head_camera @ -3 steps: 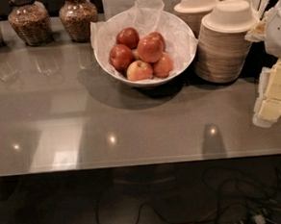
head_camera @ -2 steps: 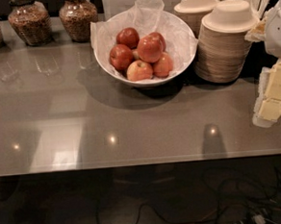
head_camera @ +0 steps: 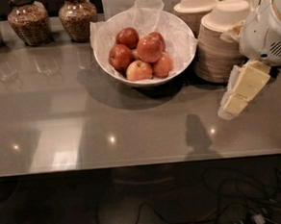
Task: Pick apple from white bowl
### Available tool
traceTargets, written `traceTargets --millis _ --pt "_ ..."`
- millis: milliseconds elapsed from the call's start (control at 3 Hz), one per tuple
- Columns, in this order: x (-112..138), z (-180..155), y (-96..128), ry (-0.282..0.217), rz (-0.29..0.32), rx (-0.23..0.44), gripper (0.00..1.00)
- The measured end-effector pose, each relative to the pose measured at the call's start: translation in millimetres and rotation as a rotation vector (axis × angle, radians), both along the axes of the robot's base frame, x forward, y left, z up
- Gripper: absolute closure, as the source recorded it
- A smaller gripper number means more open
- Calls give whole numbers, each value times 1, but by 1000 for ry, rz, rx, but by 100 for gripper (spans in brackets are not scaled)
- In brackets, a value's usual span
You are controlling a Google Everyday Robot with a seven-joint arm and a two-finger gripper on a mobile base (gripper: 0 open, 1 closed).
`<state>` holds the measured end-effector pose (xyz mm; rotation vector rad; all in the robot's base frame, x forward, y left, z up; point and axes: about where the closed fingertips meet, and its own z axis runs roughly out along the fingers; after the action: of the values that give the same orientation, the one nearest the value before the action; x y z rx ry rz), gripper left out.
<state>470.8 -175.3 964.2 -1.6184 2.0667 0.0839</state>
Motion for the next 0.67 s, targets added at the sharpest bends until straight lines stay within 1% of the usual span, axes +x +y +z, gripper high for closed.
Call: traceTargets --millis 333,667 --pt "33 4 25 -87 -16 112 0" --pt "69 10 43 -185 -33 166 0"
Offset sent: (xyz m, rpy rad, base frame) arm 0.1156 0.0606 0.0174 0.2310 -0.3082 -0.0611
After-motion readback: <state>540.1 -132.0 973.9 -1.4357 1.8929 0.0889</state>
